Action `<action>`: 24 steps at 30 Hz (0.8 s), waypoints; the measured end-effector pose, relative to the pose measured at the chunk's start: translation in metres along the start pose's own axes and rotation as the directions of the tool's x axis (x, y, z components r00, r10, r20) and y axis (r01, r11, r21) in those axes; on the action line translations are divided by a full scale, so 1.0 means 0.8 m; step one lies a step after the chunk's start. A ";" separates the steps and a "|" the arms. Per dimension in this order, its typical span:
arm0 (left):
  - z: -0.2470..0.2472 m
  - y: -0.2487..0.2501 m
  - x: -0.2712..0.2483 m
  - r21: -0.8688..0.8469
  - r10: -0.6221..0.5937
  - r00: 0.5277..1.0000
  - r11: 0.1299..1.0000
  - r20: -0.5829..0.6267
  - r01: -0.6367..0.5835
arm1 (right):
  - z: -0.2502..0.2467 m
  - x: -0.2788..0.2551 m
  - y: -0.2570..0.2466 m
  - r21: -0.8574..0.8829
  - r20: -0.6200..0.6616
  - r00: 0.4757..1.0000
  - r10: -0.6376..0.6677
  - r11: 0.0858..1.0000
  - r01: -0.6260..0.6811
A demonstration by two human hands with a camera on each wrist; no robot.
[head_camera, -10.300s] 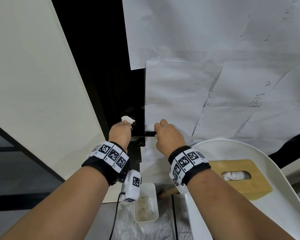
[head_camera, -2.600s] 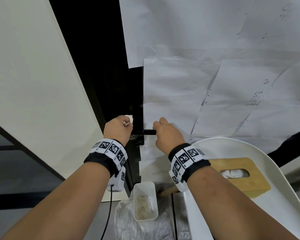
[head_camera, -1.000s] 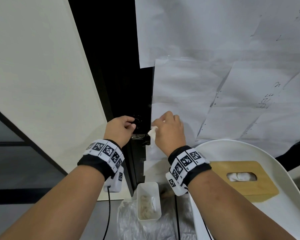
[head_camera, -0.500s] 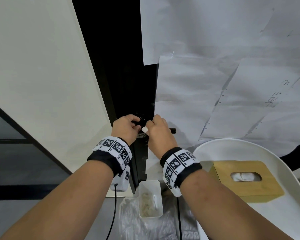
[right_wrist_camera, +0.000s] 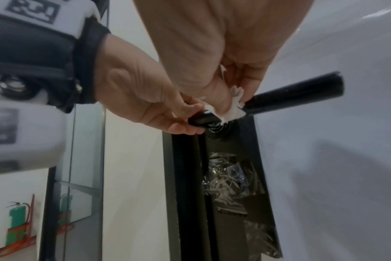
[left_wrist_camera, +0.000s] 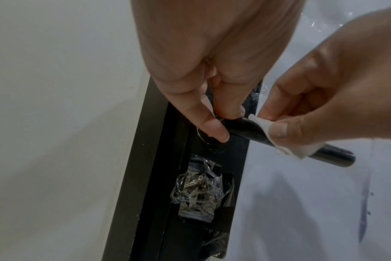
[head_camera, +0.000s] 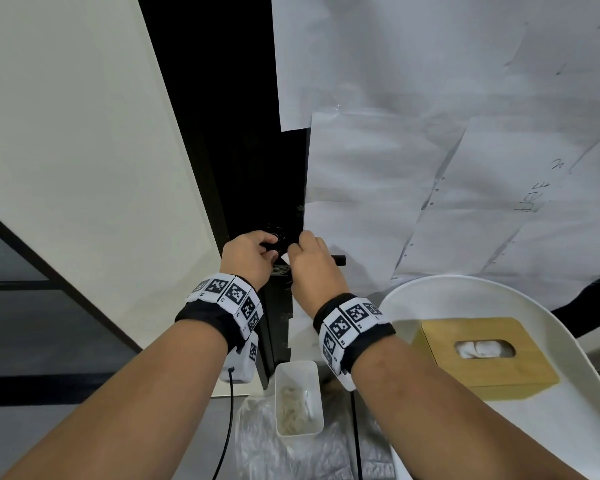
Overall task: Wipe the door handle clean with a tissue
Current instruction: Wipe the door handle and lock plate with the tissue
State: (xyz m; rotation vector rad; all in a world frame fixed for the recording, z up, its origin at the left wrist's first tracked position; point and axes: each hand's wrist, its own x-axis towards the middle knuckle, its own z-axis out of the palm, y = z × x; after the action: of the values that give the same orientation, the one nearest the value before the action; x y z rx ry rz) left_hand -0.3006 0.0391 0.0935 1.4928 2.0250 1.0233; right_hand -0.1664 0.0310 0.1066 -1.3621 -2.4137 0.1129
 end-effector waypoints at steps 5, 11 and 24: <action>0.001 -0.002 0.001 -0.019 -0.010 0.999 1.000 0.037 0.011 | -0.011 -0.011 0.029 -0.028 -0.022 0.998 0.053 0.998 -0.054; 0.004 -0.004 0.004 -0.037 -0.014 0.999 0.999 0.039 0.016 | -0.006 -0.021 0.089 0.115 -0.058 0.935 0.349 0.933 -0.341; 0.004 -0.005 0.000 -0.045 -0.001 1.000 0.999 0.026 0.003 | 0.013 -0.005 0.040 0.784 0.614 0.582 0.534 -0.497 -0.371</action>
State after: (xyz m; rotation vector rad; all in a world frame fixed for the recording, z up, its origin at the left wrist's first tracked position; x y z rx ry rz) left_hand -0.3007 0.0398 0.0884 1.4732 1.9728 1.0365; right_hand -0.1423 0.0460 0.0882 -1.2130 -0.4096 1.7270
